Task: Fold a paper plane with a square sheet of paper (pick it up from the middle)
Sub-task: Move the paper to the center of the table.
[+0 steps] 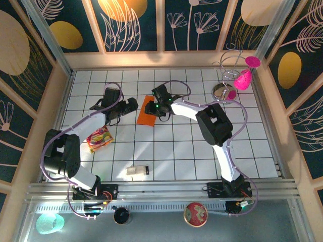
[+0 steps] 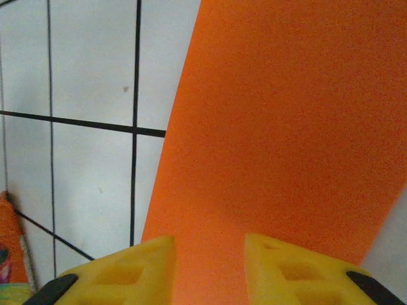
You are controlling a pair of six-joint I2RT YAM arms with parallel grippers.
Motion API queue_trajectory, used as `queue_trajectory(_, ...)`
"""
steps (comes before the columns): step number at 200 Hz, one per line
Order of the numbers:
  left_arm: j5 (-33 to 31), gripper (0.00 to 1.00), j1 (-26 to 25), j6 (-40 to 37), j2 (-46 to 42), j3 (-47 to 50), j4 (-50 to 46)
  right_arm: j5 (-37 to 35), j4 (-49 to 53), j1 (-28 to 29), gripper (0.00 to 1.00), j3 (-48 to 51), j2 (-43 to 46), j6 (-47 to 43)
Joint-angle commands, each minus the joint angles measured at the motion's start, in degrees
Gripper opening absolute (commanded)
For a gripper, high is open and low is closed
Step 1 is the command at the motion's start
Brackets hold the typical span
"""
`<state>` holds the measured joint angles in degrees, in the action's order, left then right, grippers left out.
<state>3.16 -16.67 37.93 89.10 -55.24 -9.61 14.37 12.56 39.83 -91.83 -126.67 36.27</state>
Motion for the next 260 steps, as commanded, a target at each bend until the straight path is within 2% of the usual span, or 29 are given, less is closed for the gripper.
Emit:
queue_trajectory(1, -0.1, 0.99, 0.4, 1.9, -1.1, 1.6, 1.8, -1.9, 5.3, 0.0, 0.34, -2.9, -2.0, -1.5)
queue_trajectory(54, 4.9, 0.99, 0.5, 2.8, 1.3, 0.7, 3.0, -1.8, 8.6, -0.4, 0.34, 3.1, -0.7, -8.0)
queue_trajectory(96, 13.3, 0.97, 0.5, 5.1, 4.1, 0.7, 5.8, 2.0, 6.6, -1.5, 0.34, 16.3, 8.0, -17.2)
queue_trajectory(119, 18.5, 0.95, 0.4, 7.1, 4.2, 2.4, 9.7, 3.4, 6.9, -2.1, 0.34, 17.3, 11.9, -20.7)
queue_trajectory(135, 21.3, 0.91, 0.4, 8.4, 4.1, 3.4, 11.2, 6.1, 4.2, -2.9, 0.34, 16.9, 14.8, -18.5)
queue_trajectory(172, 23.9, 0.84, -0.3, 12.2, 2.3, 8.0, 12.9, 5.5, -7.4, -5.5, 0.34, 23.2, 20.2, -0.4)
queue_trajectory(187, 24.3, 0.82, -1.4, 13.3, 2.0, 9.3, 12.6, 5.6, -10.2, -6.4, 0.34, 26.3, 20.5, 4.4)
queue_trajectory(234, 24.5, 0.71, -6.1, 14.4, 3.8, 9.1, 10.5, 8.0, -11.2, -6.7, 0.27, 27.2, 18.1, 6.3)
queue_trajectory(260, 24.4, 0.62, -7.4, 15.5, 4.8, 9.4, 11.4, 8.0, -10.2, -6.8, 0.25, 26.9, 16.6, 6.0)
